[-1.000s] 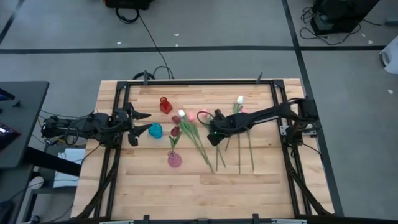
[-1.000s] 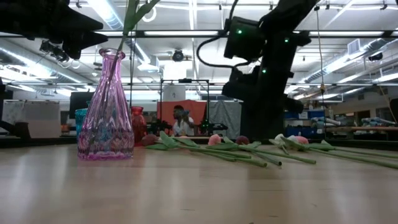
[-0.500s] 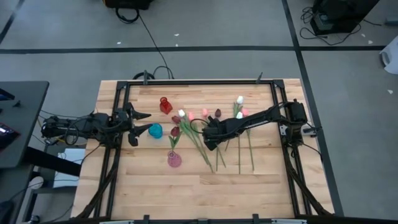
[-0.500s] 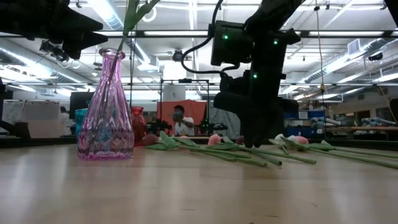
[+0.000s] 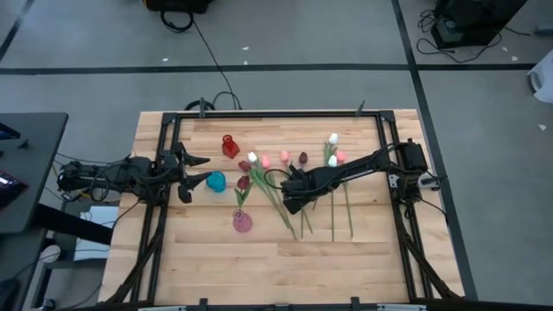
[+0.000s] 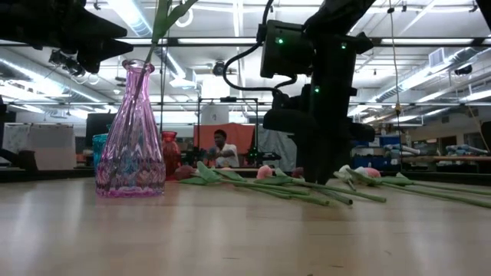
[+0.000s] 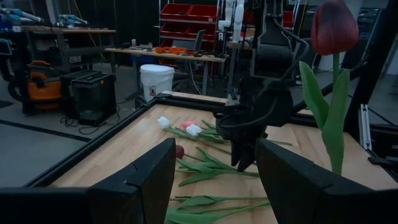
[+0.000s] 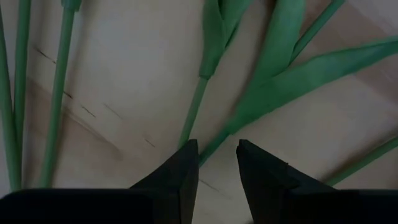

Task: Sort flowers into vase by color
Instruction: Put the right red tulip into the pink vase

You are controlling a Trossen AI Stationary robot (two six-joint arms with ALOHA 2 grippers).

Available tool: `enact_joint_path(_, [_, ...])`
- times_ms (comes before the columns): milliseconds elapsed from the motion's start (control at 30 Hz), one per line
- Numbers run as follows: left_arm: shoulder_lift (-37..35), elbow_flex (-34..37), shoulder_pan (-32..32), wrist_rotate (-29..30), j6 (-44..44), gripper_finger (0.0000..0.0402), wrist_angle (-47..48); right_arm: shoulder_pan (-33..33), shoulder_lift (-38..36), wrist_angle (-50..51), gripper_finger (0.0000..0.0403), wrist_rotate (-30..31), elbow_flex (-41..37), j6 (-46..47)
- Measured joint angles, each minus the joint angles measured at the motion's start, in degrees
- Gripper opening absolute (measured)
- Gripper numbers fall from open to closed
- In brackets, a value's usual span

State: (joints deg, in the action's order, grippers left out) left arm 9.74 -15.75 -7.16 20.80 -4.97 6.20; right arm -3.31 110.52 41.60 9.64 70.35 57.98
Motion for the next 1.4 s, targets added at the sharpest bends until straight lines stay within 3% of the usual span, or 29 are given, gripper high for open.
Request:
enact_joint_path(633, [0.02, 0.0, -0.01, -0.04, -0.5, 0.0227, 0.48, -0.21, 2.9, -0.7, 0.0118, 1.19, -0.08, -2.87])
enact_joint_path(767, [0.02, 0.0, -0.01, -0.03, -0.61, 0.0227, 0.61, -0.29, 2.51, -0.25, 0.0084, 0.89, -0.11, -4.8])
enact_joint_path(900, [0.02, 0.0, 0.0, -0.02, -0.59, 0.0227, 0.61, -0.46, 1.44, 0.17, 0.0021, 0.82, -0.22, -7.67])
enact_joint_path(1000, [0.02, 0.0, 0.0, -0.02, -0.58, 0.0227, 0.61, -0.4, -1.03, 3.57, 0.0011, 2.11, -0.66, -8.74])
enact_joint_path(1100, [0.02, 0.0, 0.0, -0.02, -0.57, 0.0227, 0.57, -0.42, -6.54, 7.01, 0.0009, 6.95, -0.56, -9.85])
enact_joint_path(1233, [0.02, 0.0, 0.0, -0.02, 0.07, 0.0227, 0.15, -1.92, -14.89, 8.45, 0.0006, 19.23, -0.52, -11.2])
enact_joint_path(1333, [0.02, 0.0, -0.01, 0.0, 0.17, 0.0227, -0.46, -5.12, -21.09, 3.0, 0.0007, 29.87, -0.5, -16.13])
enact_joint_path(1400, [0.02, 0.0, -0.01, -0.01, 0.2, 0.0227, -0.43, -7.5, -23.86, -4.91, 0.0007, 33.84, -0.96, -21.94])
